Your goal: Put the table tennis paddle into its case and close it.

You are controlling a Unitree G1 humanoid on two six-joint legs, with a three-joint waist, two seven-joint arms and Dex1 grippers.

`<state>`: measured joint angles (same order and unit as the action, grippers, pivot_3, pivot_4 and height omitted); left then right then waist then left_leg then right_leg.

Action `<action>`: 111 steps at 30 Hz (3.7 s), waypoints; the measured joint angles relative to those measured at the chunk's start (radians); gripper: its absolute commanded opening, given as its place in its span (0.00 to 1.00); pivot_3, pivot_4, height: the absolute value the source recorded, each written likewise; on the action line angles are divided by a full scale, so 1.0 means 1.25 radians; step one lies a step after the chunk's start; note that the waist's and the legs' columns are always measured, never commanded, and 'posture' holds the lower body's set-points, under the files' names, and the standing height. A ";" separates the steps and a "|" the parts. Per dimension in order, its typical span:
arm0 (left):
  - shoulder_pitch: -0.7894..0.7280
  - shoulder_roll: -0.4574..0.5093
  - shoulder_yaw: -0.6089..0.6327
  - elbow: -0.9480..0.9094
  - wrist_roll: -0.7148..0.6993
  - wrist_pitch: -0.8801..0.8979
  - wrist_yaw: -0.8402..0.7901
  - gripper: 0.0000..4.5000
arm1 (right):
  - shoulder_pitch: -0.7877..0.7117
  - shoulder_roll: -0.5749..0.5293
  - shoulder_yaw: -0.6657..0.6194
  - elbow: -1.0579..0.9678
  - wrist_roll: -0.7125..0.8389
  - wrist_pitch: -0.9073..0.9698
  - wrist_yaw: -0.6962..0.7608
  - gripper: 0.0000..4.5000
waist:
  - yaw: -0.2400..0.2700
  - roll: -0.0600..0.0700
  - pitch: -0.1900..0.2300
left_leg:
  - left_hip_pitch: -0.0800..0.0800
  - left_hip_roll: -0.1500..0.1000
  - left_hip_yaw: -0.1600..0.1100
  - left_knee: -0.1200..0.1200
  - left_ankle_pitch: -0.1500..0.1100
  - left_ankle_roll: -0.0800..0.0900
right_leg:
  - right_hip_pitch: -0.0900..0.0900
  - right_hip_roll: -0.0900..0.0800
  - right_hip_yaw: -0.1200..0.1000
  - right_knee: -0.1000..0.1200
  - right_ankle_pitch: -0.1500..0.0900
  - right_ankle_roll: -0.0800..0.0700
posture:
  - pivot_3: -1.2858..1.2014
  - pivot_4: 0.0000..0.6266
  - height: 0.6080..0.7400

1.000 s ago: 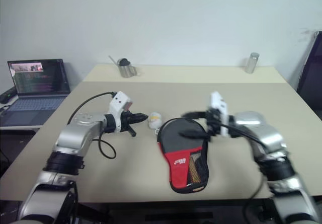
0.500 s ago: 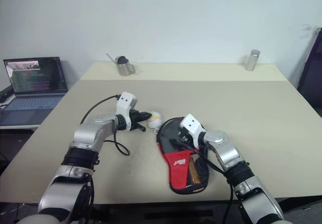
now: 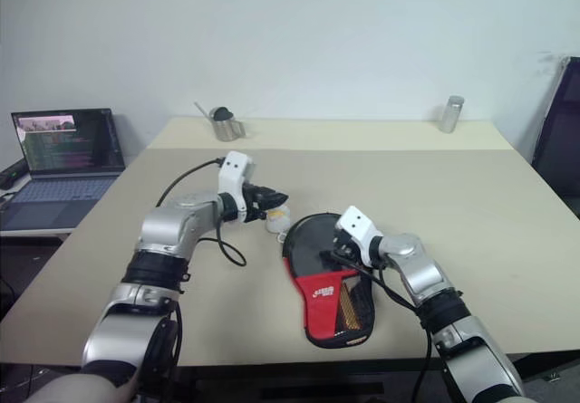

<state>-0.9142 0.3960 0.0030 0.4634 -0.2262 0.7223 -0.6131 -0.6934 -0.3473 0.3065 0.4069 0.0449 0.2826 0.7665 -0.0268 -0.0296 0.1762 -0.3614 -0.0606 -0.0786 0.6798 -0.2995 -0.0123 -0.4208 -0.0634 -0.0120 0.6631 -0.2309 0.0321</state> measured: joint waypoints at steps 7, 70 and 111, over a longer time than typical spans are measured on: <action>-0.014 -0.002 0.005 0.110 0.041 0.008 0.070 1.00 | -0.008 0.021 0.000 0.010 -0.026 -0.002 0.000 0.79 | -0.005 -0.001 -0.003 | 0.000 0.001 0.000 0.000 0.000 0.000 | 0.000 0.001 0.000 0.000 0.000 0.000 | 0.52 0.24 1.00; -0.338 -0.315 -0.266 0.778 0.617 -0.614 0.642 0.07 | 0.146 -0.032 0.078 -0.393 -0.019 0.279 0.138 0.79 | 0.002 0.001 -0.013 | -0.002 0.001 -0.001 -0.002 -0.002 -0.001 | -0.001 0.002 -0.002 -0.004 -0.001 0.002 | 0.52 0.24 1.00; -0.302 -0.152 -0.126 0.661 0.417 -0.853 -0.038 0.99 | 0.178 -0.321 0.003 -0.423 0.094 0.181 0.346 0.79 | 0.021 0.002 -0.013 | -0.003 0.001 -0.001 -0.001 -0.003 0.000 | 0.000 0.003 -0.003 -0.007 -0.001 0.002 | 0.52 0.24 1.00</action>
<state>-1.2917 0.2063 -0.1544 1.2899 0.2949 -0.3439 -0.6605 -0.4711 -0.7483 0.3101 -0.1224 0.1630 0.5084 1.1994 -0.0009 -0.0277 0.1604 -0.3657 -0.0599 -0.0796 0.6780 -0.3028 -0.0123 -0.4207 -0.0594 -0.0163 0.6539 -0.2325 0.0351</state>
